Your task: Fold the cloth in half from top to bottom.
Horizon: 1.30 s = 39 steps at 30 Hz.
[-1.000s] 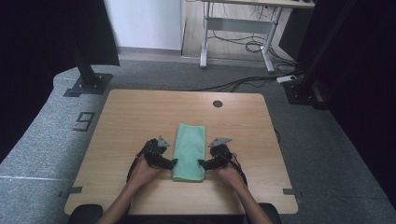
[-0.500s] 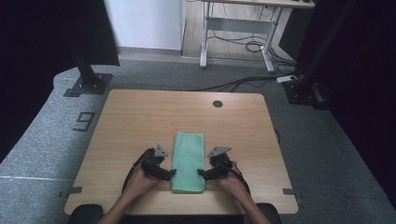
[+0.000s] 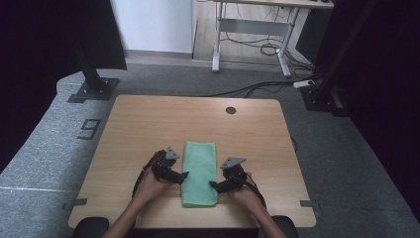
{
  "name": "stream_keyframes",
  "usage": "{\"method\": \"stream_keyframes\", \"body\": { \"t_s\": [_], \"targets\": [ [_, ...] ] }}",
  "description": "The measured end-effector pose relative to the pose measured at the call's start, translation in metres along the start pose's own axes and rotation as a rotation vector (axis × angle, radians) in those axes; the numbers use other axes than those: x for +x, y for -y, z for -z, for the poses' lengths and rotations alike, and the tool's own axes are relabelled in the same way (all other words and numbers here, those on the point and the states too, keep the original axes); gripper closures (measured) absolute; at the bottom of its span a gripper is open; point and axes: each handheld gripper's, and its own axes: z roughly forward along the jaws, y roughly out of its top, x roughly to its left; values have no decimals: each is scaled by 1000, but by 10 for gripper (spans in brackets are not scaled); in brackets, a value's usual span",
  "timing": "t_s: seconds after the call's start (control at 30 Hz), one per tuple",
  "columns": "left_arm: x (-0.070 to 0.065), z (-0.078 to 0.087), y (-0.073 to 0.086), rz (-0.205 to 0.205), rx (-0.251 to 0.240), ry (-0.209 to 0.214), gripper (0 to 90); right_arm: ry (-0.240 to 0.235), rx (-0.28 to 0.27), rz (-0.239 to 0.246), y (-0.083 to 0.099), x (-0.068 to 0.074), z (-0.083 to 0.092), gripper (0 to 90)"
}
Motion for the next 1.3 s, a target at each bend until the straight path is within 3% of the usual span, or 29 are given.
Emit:
{"method": "stream_keyframes", "body": {
  "t_s": [0.3,0.43,0.53,0.77,1.07,1.3],
  "targets": [
    [3,-7,7,32,-9,19,4,-12,6,4,-1,-1,0,140],
    [3,-7,9,30,-19,19,0,-48,31,11,-6,-5,1,181],
    [3,-7,9,30,-19,19,0,-37,32,18,-9,-8,2,183],
    [3,-6,9,31,-18,15,0,-24,11,-38,-25,-32,-1,247],
    [3,-7,9,36,-21,15,0,-23,-5,-54,-50,-51,-8,382],
    [3,-6,9,33,-17,15,0,-15,15,-77,-70,-65,-23,478]
  ]
}}
